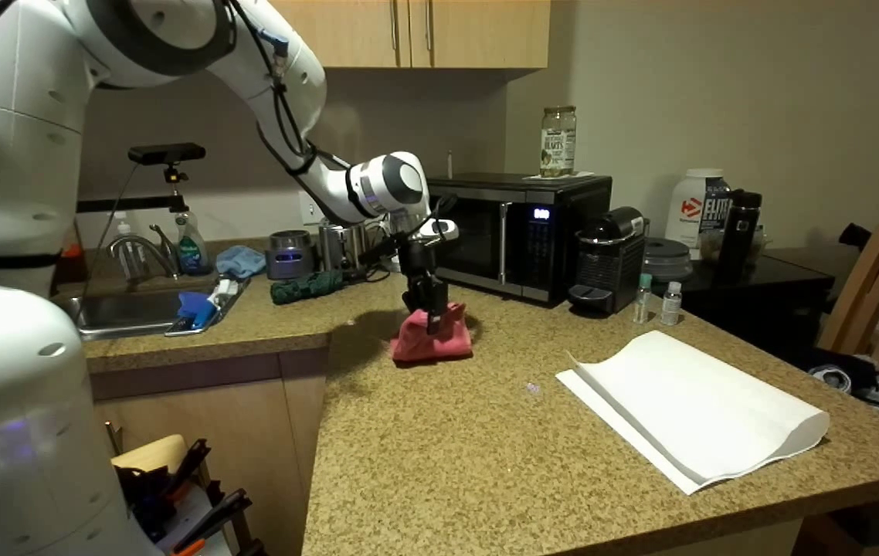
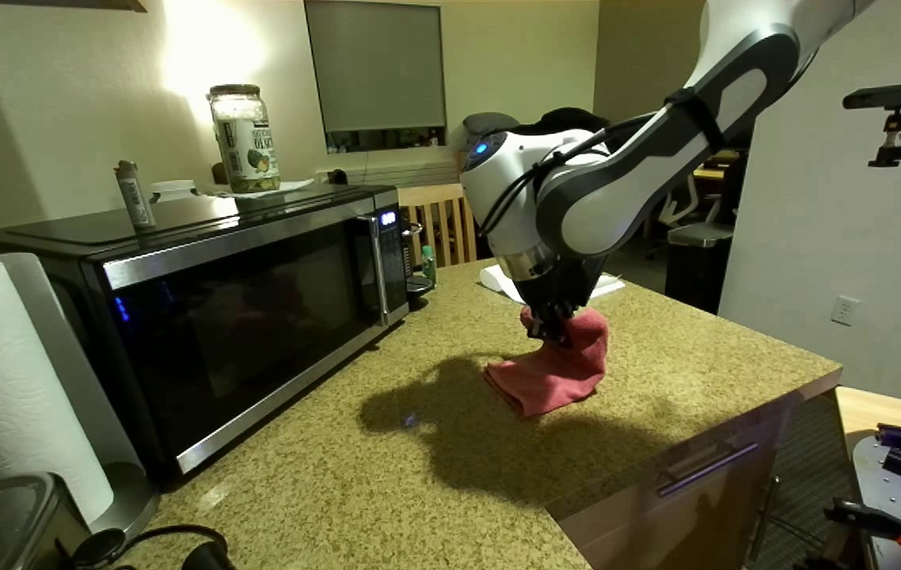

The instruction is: Fold the cloth

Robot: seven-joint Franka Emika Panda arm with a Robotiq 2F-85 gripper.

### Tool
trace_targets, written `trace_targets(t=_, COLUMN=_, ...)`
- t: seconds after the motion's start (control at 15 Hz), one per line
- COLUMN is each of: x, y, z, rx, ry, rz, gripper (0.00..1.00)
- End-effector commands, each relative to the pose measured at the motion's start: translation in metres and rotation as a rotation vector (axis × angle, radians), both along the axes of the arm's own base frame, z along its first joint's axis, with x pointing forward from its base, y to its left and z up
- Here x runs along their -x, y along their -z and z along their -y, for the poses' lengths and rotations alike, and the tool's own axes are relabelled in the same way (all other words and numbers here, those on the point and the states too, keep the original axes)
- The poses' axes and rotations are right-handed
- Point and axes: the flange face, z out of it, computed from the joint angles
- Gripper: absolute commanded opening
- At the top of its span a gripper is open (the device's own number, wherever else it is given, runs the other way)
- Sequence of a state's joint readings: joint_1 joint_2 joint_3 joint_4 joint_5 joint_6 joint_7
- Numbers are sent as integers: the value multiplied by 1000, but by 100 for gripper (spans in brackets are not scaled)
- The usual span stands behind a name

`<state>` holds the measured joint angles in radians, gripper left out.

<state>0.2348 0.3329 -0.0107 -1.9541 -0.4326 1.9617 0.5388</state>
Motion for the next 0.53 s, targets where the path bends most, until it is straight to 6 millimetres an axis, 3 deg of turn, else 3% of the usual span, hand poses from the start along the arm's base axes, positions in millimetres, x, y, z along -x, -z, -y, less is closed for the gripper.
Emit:
trace_targets(t=0.0, x=0, y=3, z=-3, rx=69, ry=-5, rz=-2, gripper=5)
trace_targets(t=0.47, x=-3, y=11, z=2, rx=129, ry=-17, rz=11, gripper=5)
